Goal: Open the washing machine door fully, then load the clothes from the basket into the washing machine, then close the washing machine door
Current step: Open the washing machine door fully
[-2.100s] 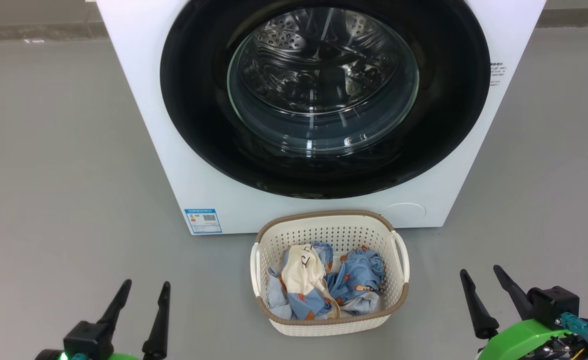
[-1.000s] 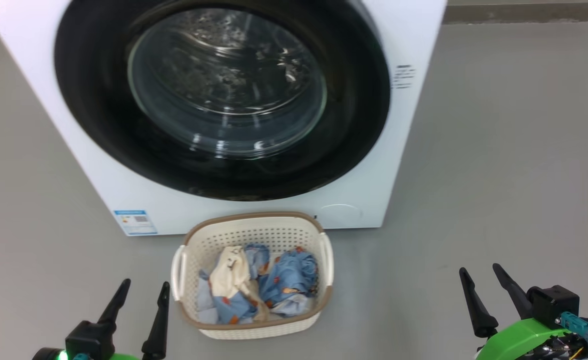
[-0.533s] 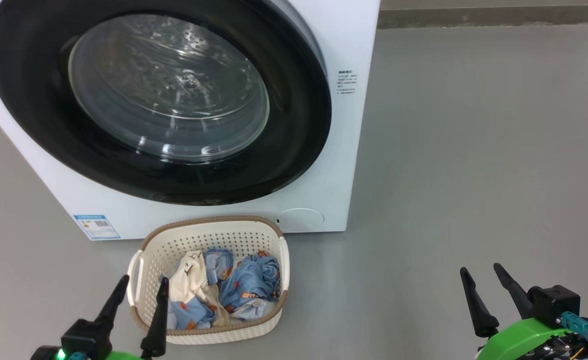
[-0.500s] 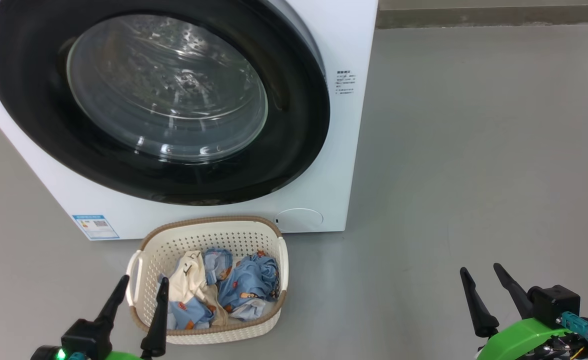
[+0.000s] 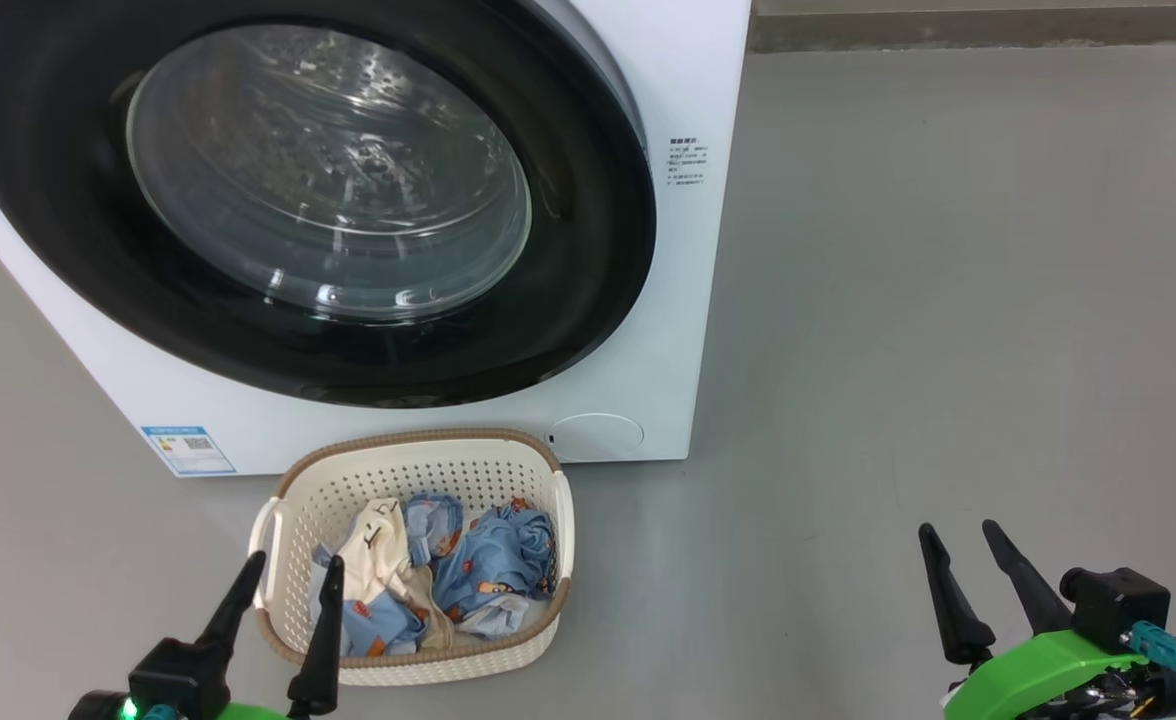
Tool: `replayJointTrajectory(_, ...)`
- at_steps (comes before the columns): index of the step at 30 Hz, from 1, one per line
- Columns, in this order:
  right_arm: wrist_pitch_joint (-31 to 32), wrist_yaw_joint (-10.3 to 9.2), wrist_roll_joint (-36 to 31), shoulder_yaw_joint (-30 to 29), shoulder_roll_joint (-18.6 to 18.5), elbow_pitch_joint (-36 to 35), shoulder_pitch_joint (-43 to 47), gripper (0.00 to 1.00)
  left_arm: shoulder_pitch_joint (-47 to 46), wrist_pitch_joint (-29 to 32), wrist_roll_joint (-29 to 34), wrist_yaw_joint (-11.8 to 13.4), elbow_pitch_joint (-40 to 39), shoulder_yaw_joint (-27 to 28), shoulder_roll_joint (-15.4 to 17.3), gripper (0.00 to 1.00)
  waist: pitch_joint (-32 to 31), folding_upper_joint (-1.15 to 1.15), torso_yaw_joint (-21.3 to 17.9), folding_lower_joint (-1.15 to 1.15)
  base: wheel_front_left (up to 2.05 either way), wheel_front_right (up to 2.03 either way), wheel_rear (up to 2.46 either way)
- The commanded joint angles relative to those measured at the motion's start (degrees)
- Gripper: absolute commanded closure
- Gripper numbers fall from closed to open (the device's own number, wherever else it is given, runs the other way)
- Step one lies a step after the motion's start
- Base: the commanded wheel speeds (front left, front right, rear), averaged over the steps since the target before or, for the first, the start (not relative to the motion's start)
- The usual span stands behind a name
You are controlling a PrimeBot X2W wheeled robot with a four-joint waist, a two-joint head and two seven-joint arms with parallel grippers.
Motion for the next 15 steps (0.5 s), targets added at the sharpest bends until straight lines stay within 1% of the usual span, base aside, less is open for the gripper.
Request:
replayJointTrajectory(1, -0.73, 0.09, 2.06, 1.02, 0.06, -1.74, -2.54, 0.82, -1.55, -0.43, -0.61, -0.15, -1.24, 1.63, 0.54, 0.00, 0.03, 0.00, 0.10, 0.00, 0.00, 0.00, 0.00)
replayJointTrajectory(2, -0.73, 0.09, 3.17, 1.16, 0.23, -2.03, -2.79, 1.00, -1.49, -0.43, -0.72, -0.15, -1.16, 1.60, 0.48, 0.00, 0.05, 0.00, 0.16, 0.00, 0.00, 0.00, 0.00)
replayJointTrajectory(5, -0.73, 0.09, 7.84, 1.44, 0.92, -3.16, -3.72, 1.00, -1.33, -0.43, -1.02, -0.15, -1.19, 1.80, 0.16, 0.00, 0.21, 0.00, 0.45, 0.00, 0.00, 0.00, 0.00)
replayJointTrajectory(11, -0.73, 0.09, 20.10, 2.00, 1.85, -6.48, -7.13, 1.00, -1.31, -0.43, -1.27, -0.15, -1.39, 1.65, -0.43, 0.00, 0.98, 0.00, 1.20, 0.00, 0.00, 0.00, 0.00)
replayJointTrajectory(15, -0.73, 0.09, 27.69, 1.88, 1.85, -7.83, -10.47, 1.00, -1.99, -0.43, -1.44, -0.15, -1.44, 1.25, -0.67, 0.00, 1.80, 0.00, 1.88, 0.00, 0.00, 0.00, 0.00)
